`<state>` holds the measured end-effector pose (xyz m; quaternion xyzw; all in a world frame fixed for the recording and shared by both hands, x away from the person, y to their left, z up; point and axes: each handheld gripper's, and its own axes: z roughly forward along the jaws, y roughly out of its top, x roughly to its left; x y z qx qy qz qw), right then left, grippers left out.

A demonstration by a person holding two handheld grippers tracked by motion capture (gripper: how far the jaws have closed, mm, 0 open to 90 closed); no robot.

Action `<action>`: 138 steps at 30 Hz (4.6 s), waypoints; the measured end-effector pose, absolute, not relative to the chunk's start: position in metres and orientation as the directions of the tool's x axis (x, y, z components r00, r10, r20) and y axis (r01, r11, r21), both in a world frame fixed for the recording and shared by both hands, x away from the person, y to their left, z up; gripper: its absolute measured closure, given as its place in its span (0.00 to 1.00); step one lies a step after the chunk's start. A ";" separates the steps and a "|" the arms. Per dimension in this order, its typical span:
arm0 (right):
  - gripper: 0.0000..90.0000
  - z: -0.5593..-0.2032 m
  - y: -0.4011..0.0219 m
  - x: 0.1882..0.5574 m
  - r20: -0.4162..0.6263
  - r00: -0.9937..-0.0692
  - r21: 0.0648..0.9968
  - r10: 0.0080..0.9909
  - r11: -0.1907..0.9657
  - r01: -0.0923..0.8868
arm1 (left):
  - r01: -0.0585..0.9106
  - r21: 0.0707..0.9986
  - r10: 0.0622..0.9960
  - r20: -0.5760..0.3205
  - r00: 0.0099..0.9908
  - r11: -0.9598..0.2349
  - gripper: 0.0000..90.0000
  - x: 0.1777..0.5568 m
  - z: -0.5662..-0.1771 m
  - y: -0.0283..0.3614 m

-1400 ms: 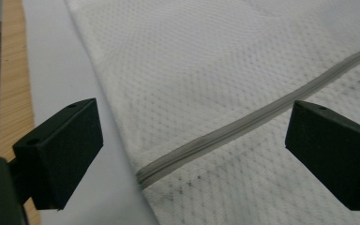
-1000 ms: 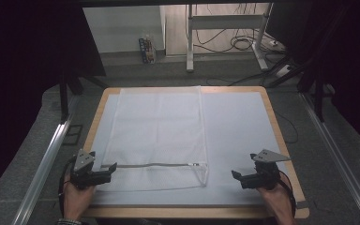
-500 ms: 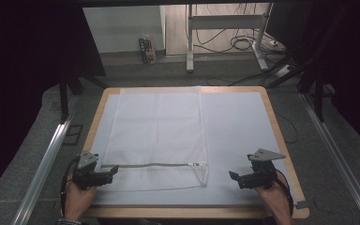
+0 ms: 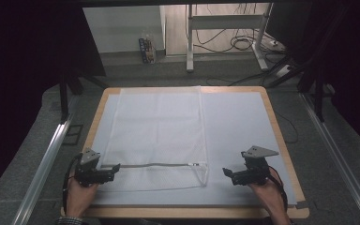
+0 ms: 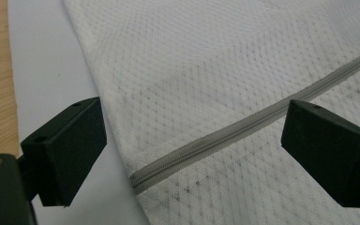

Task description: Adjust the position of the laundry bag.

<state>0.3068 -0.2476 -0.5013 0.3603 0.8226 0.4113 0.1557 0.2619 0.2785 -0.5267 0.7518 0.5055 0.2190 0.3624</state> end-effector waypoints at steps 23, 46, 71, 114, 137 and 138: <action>0.07 -0.501 -0.214 0.334 0.004 -0.701 0.771 0.713 0.444 0.457 | 0.623 0.749 0.915 -0.058 0.400 -0.225 0.07 0.284 -0.533 0.280; 0.50 -0.504 -0.166 0.369 -0.021 -0.721 0.713 0.693 0.516 0.475 | 0.595 0.759 0.923 0.021 0.385 -0.265 0.15 0.309 -0.533 0.280; 0.90 -0.523 -0.138 0.402 -0.062 -0.699 0.666 0.713 0.551 0.503 | 0.687 0.689 0.934 -0.042 0.355 -0.231 0.73 0.324 -0.546 0.297; 0.98 -0.502 -0.207 0.372 0.005 -0.715 0.641 0.699 0.547 0.539 | 0.640 0.681 0.838 -0.070 0.541 -0.357 1.00 0.314 -0.539 0.256; 0.98 -0.496 -0.249 0.345 -0.015 -0.678 0.618 0.735 0.540 0.572 | 0.584 0.655 0.748 -0.042 0.662 -0.480 1.00 0.299 -0.536 0.217; 0.98 -0.497 -0.249 0.346 -0.016 -0.678 0.617 0.735 0.541 0.572 | 0.581 0.654 0.748 -0.035 0.663 -0.485 1.00 0.299 -0.536 0.216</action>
